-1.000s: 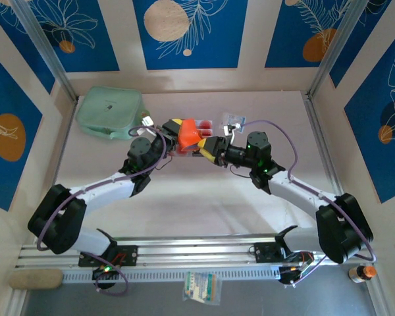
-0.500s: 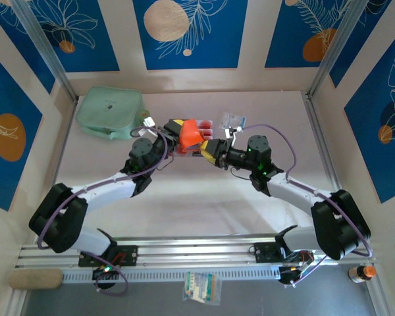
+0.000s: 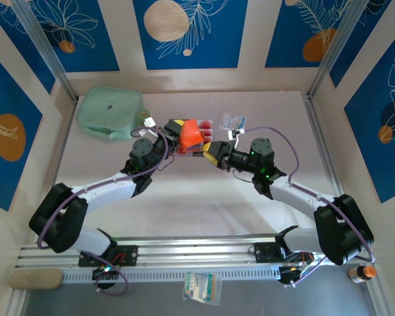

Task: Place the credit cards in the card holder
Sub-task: Open the card holder at the center of the table.

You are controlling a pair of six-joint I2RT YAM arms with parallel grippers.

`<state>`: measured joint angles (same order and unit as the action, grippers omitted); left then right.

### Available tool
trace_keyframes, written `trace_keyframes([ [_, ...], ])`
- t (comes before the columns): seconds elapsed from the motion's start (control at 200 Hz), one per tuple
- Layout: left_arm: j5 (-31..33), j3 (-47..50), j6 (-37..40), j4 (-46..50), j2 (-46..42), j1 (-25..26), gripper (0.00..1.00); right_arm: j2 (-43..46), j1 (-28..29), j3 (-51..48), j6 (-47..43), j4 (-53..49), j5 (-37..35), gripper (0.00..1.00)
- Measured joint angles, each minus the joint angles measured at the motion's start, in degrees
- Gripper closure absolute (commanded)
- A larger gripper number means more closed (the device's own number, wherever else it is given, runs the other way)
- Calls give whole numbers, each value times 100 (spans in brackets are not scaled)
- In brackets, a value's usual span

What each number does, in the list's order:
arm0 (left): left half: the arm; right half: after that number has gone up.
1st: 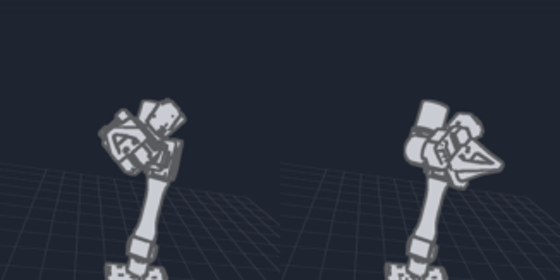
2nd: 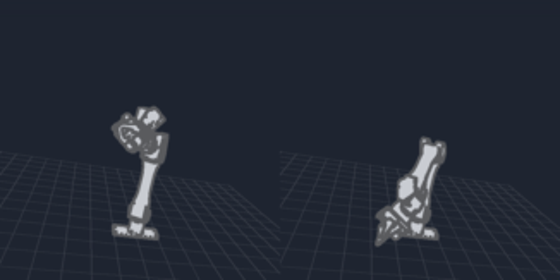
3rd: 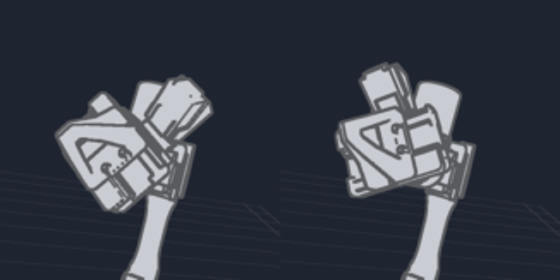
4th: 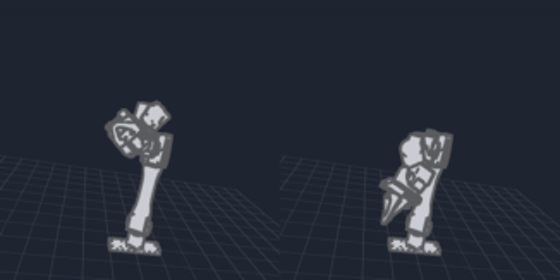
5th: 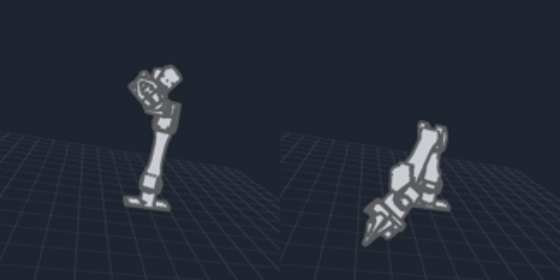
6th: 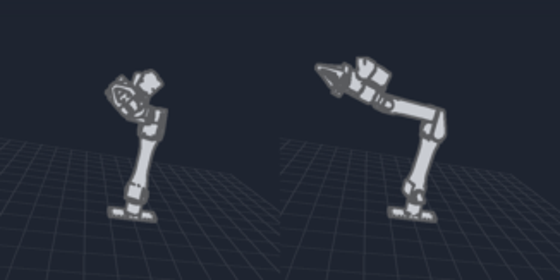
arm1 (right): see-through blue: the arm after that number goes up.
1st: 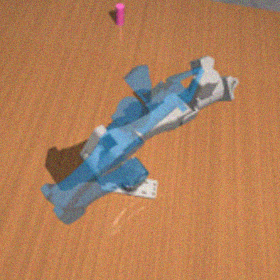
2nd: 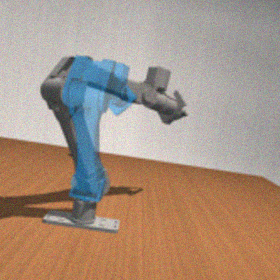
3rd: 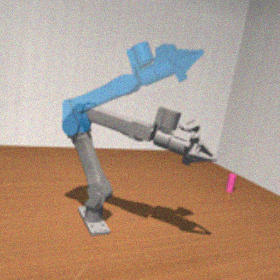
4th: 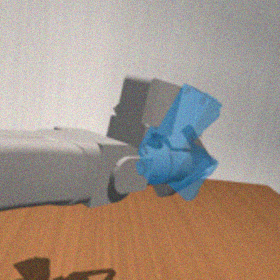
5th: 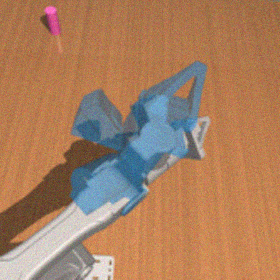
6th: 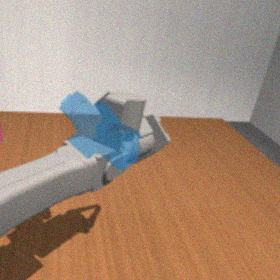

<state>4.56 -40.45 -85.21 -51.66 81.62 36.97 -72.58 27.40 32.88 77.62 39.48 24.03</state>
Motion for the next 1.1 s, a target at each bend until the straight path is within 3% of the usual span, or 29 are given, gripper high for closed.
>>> trace_keyframes([
  [0.475,0,0,0,-4,0,9,100,378,111,92,-2,-9,-28,57],
  [1.1,24,-2,0,-7,0,31,100,-101,175,179,44,177,-68,59],
])
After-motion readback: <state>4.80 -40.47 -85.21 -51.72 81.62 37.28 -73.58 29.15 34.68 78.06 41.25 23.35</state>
